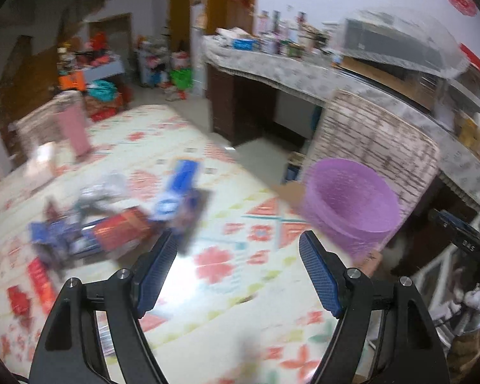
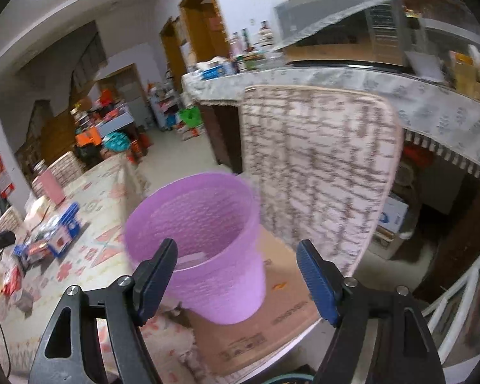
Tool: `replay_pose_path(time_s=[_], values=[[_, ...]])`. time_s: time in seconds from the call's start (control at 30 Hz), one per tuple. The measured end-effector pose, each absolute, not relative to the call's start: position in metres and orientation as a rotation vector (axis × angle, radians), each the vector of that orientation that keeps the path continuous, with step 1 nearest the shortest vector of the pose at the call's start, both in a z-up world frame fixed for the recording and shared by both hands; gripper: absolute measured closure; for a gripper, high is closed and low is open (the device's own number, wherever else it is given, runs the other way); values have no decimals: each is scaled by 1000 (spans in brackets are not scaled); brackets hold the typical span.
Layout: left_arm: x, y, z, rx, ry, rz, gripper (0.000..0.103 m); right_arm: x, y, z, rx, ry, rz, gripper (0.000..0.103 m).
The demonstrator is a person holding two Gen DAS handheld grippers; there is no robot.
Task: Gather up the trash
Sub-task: 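Return both tools from the wastebasket to the table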
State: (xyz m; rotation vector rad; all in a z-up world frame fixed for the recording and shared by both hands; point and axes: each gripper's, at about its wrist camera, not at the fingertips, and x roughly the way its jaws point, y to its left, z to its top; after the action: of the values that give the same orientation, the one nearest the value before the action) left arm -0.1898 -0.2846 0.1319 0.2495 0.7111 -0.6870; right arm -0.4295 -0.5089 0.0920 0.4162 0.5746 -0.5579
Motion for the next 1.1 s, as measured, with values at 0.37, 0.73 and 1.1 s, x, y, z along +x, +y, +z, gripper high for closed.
replay_pose_path(time_s=[0.37, 0.73, 1.1], values=[[-171, -118, 125, 227, 665, -252, 25, -351, -413, 72, 370, 663, -292, 21], [-126, -30, 78, 14, 859, -142, 25, -304, -329, 59, 338, 737, -109, 21], [-55, -73, 29, 60, 954, -138, 22, -289, -277, 58, 303, 786, -16, 20]])
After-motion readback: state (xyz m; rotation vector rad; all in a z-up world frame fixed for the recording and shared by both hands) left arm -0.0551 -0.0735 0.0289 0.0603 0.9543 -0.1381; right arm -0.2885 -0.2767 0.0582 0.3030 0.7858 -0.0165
